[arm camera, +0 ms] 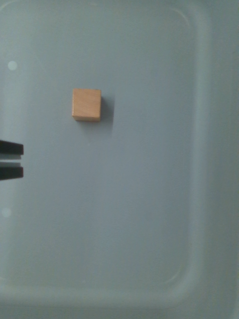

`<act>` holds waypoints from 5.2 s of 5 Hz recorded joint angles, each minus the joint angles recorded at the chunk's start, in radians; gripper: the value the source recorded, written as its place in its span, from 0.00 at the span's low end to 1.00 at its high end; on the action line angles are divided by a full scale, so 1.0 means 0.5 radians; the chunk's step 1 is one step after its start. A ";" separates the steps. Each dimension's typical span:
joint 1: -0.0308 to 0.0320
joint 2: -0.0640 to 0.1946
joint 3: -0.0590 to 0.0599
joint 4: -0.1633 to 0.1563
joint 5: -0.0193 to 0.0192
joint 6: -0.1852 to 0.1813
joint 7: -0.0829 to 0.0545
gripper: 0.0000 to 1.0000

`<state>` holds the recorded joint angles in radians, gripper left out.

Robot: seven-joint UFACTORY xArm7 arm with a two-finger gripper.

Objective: Push wooden cube

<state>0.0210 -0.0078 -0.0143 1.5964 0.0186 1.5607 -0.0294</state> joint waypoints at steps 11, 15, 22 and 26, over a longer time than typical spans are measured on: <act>0.022 0.044 0.018 -0.122 -0.0007 -0.141 0.040 0.00; 0.042 0.085 0.034 -0.234 -0.0013 -0.270 0.077 0.00; 0.092 0.189 0.075 -0.520 -0.0029 -0.599 0.170 0.00; 0.121 0.248 0.099 -0.683 -0.0038 -0.787 0.224 0.00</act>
<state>0.0816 0.1164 0.0350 1.2549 0.0167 1.1670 0.0825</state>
